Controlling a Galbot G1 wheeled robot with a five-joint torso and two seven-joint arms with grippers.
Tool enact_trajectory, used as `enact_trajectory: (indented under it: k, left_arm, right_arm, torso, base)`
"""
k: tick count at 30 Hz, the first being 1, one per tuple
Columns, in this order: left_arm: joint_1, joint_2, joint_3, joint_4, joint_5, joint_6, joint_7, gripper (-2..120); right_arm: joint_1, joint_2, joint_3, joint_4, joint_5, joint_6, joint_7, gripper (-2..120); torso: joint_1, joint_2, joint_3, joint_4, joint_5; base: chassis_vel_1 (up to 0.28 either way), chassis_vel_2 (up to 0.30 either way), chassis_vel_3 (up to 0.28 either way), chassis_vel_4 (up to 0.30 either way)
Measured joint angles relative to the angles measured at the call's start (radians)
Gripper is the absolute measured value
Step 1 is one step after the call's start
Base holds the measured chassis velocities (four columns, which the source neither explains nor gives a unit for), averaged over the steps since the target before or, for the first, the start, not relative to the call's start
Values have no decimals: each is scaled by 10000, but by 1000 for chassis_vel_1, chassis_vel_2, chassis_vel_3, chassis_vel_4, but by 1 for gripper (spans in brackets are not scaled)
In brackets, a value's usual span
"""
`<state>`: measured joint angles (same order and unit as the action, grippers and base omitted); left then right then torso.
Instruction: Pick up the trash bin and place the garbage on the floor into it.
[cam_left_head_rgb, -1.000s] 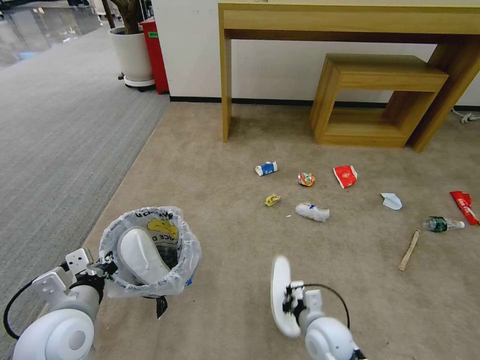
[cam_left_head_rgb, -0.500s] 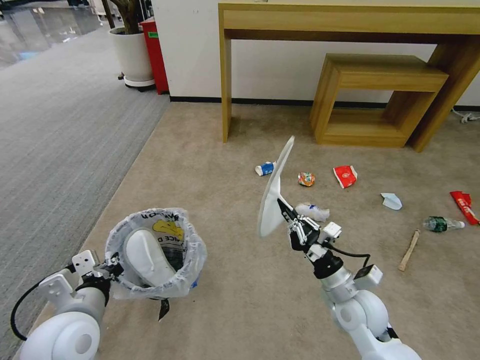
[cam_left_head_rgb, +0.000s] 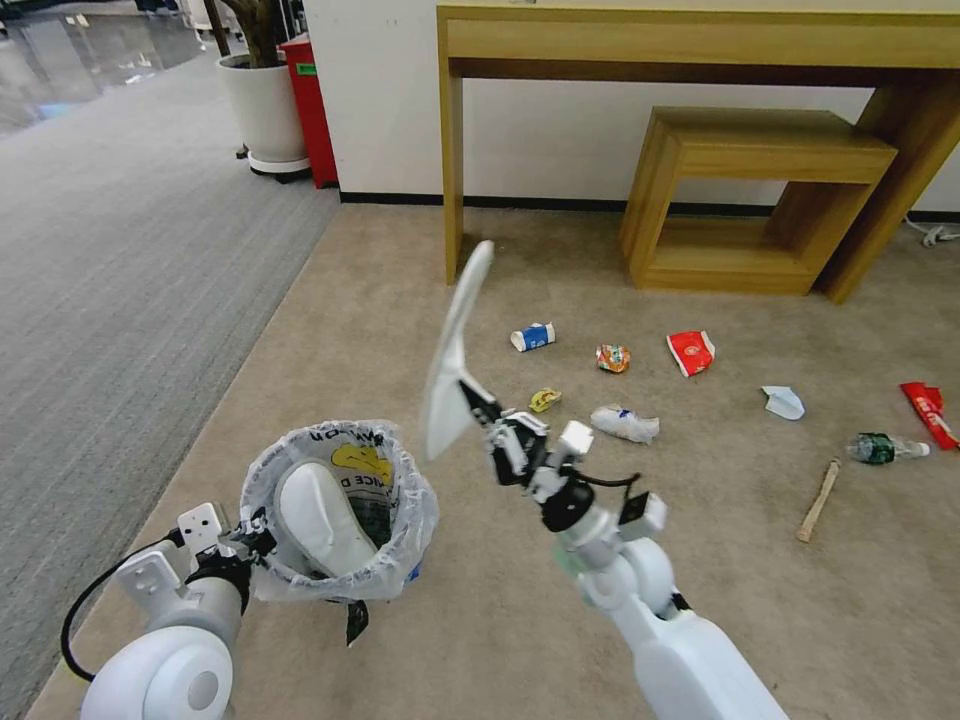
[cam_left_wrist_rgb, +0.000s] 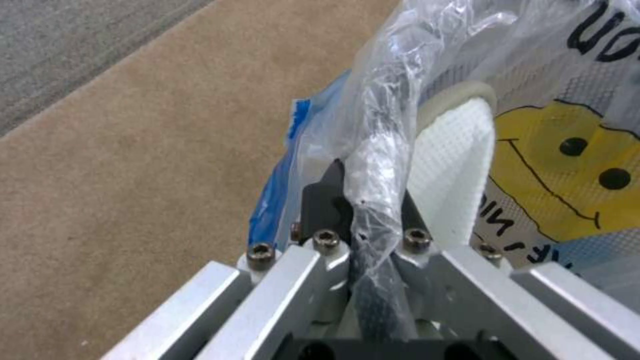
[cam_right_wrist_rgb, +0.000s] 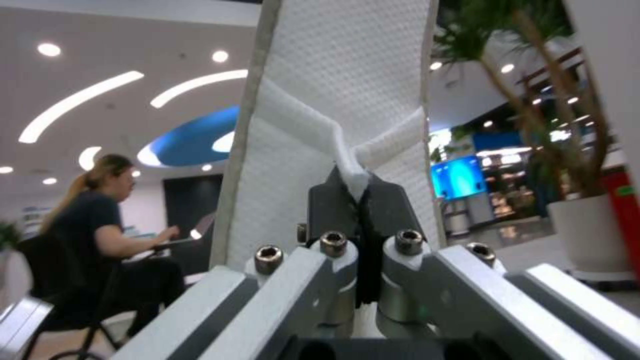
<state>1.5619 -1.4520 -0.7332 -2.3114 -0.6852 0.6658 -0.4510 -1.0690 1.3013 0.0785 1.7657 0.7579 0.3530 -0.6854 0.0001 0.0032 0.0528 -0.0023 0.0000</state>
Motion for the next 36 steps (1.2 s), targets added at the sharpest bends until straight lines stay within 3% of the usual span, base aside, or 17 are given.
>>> enact_trajectory:
  k: [10, 28, 36]
  left_arm:
    - [7, 38, -60, -167, -67, 25, 10, 1]
    - [190, 0, 11, -494, -65, 49, 20, 1]
    - [216, 26, -6, -506, -67, 48, 37, 1]
  right_arm:
    - [618, 473, -883, -1404, -440, 302, -385, 0]
    - [592, 842, -1382, -2424, -1709, 764, -32, 0]
    - [238, 532, -1134, -2261, -1842, 658, -228, 24]
  torso:
    - [0, 0, 0, 0, 0]
    - [0, 0, -1, 0, 0]
    - [0, 0, -1, -1, 0]
  base:
    - [0, 0, 0, 0]
    - [0, 0, 0, 0]
    - [0, 0, 0, 0]
